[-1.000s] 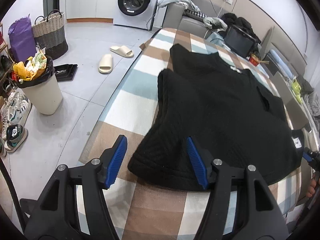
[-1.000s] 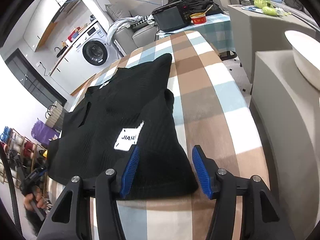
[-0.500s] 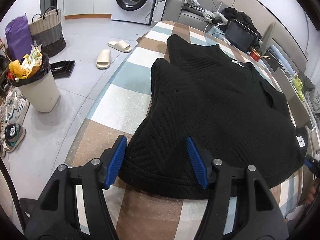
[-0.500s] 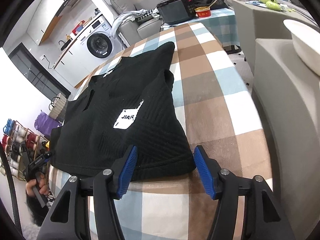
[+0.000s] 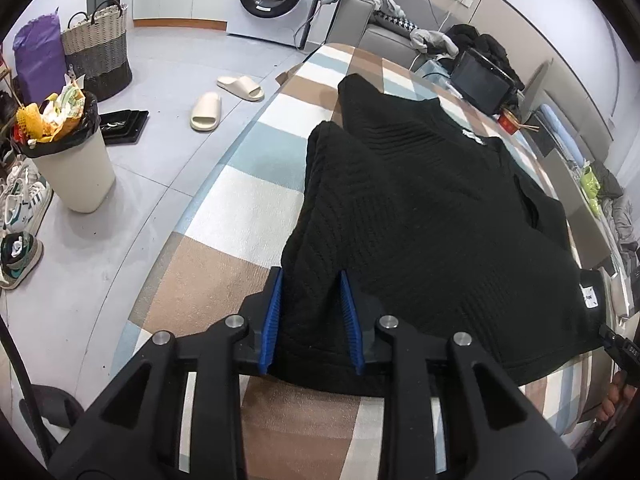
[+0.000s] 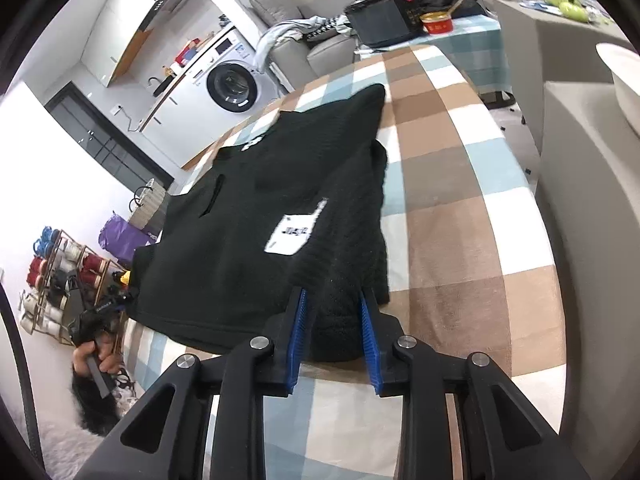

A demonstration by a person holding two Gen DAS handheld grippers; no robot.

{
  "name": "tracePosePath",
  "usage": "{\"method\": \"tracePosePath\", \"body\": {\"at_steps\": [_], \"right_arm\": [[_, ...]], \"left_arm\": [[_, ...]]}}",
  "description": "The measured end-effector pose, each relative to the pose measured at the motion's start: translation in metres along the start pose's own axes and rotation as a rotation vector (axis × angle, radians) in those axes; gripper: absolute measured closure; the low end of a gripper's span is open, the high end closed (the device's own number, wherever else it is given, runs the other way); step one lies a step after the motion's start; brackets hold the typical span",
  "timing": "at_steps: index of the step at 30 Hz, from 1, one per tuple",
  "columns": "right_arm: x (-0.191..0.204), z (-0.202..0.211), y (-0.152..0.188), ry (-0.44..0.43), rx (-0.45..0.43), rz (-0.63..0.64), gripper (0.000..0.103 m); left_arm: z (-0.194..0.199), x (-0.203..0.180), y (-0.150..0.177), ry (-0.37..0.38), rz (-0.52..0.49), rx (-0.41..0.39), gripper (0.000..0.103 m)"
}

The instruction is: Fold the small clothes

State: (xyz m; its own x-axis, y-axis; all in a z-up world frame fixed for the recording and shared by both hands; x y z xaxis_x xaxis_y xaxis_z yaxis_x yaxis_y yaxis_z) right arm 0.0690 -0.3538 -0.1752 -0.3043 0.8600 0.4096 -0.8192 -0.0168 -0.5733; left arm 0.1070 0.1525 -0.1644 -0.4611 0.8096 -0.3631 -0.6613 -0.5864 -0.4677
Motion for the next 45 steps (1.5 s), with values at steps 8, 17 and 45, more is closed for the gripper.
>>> {"method": "tracePosePath", "body": {"at_steps": [8, 17, 45], "right_arm": [[0.003, -0.003, -0.01, -0.04, -0.044, -0.031, 0.098], [0.013, 0.025, -0.074, -0.099, -0.199, -0.099, 0.098], [-0.047, -0.051, -0.182, 0.018, -0.138, -0.239, 0.054]], "left_arm": [[0.012, -0.007, -0.007, 0.057, 0.006, -0.031, 0.098], [0.05, -0.038, -0.052, 0.179, 0.027, -0.12, 0.098], [-0.062, -0.068, -0.168, 0.128, 0.139, -0.088, 0.046]]}}
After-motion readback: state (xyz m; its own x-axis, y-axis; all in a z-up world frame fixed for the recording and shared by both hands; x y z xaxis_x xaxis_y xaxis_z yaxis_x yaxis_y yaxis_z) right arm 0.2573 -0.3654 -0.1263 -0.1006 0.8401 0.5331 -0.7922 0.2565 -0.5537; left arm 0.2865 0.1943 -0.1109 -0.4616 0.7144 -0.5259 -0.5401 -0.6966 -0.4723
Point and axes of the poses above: each gripper's, at about its wrist camera, not at the fingertips, and z roughly against the way its jaws point, x to its left, y to its underside, the point moved 9 cm from there along -z, roughly the way its jaws point, and after that the axes turned 12 degrees about z, right-handed, at the moved point
